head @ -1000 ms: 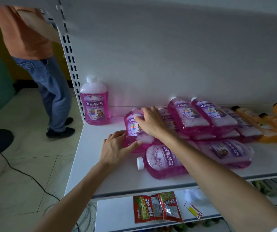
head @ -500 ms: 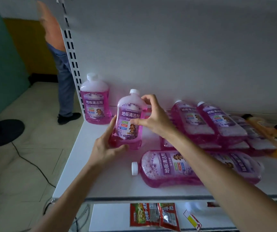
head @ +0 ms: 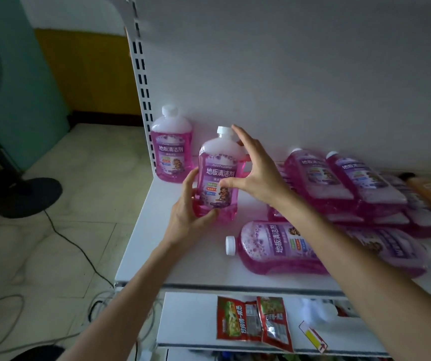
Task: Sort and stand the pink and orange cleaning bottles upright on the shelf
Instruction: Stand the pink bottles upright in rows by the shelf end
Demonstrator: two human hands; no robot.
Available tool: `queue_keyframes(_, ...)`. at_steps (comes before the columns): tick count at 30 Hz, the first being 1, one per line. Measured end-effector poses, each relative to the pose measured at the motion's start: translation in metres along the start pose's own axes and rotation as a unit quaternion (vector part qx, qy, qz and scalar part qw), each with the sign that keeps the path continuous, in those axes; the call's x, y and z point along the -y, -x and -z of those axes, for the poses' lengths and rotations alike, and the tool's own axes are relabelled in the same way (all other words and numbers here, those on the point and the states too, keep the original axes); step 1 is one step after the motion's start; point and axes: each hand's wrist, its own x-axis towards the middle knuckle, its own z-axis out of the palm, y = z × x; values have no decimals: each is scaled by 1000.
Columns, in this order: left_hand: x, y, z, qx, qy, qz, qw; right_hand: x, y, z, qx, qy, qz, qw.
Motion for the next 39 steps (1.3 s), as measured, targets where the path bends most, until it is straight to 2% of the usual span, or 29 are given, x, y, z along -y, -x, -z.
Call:
queue_keyframes(5,2,-1,2,21,-2,-29,999,7,11,0,-19,-22,-11,1000)
queue_keyframes(10,10,2,26,42,-49,-47,997,20,18,-4,-31,-12,-1,999)
queue_keyframes(14,11,6,60,17,-150,-105,983,30,20,-22,-30,22,31,999)
queue_keyframes(19,14,26,73,44,-188,-50,980,35,14,-43,-47,13,40,998)
queue_keyframes(22,18,27,72,18,-206,-31,978,37,4,-52,-42,8,47,998)
queue_keyframes(28,19,28,71,57,-303,-114,944,37,-16,-68,-51,25,60,997)
queue_keyframes(36,19,24,71,93,-342,-105,929,44,-38,-92,-47,37,65,996)
queue_keyframes(39,16,24,70,94,-356,-100,924,45,-42,-96,-54,72,67,994)
